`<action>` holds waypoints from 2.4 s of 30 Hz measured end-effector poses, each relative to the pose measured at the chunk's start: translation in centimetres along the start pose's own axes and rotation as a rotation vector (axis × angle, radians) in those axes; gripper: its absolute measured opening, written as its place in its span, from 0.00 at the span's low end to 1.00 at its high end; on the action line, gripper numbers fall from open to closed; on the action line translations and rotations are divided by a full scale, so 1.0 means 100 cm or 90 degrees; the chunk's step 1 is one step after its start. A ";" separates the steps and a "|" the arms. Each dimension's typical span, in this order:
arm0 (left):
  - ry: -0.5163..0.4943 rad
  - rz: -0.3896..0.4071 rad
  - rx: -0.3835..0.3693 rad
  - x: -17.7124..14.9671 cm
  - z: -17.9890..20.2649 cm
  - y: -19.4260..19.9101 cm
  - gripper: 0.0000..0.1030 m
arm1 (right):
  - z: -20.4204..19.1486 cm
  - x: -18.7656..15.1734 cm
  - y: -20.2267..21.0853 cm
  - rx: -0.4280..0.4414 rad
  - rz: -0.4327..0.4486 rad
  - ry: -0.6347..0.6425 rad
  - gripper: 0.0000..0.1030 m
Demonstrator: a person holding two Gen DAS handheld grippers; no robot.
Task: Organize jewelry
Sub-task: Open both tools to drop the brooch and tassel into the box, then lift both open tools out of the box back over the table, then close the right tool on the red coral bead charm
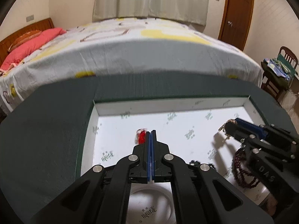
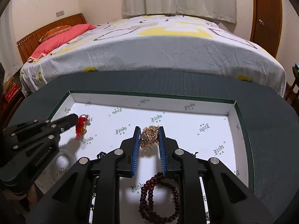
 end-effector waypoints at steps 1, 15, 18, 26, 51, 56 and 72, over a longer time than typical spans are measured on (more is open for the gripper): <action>0.006 -0.004 -0.001 -0.001 -0.001 -0.001 0.01 | 0.000 0.000 0.000 -0.001 0.001 0.000 0.19; 0.029 0.047 -0.004 0.009 -0.006 0.019 0.50 | 0.002 0.001 0.009 -0.002 0.016 -0.012 0.31; 0.036 0.073 -0.009 0.013 -0.006 0.035 0.50 | 0.002 0.005 0.021 0.002 0.037 -0.021 0.31; 0.025 0.151 0.011 0.009 -0.005 0.093 0.57 | 0.002 0.003 0.079 0.004 0.099 -0.020 0.38; 0.016 0.127 0.077 -0.093 -0.023 0.172 0.61 | -0.012 -0.097 0.153 -0.014 0.077 -0.012 0.38; 0.036 0.117 0.083 -0.097 -0.036 0.170 0.61 | -0.026 -0.108 0.141 0.002 0.050 -0.006 0.38; 0.043 0.062 0.089 -0.120 -0.047 0.147 0.61 | -0.045 -0.134 0.106 0.012 -0.053 0.018 0.35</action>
Point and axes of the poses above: each gripper's, at about its wrist camera, not at the fingertips, and y roughly against the way its jaws point, z to its right, x to its top, the point moved 10 cm from there along -y, roughly the way its jaws point, and after that the axes turned 6 degrees about z, right-handed, at the moved point
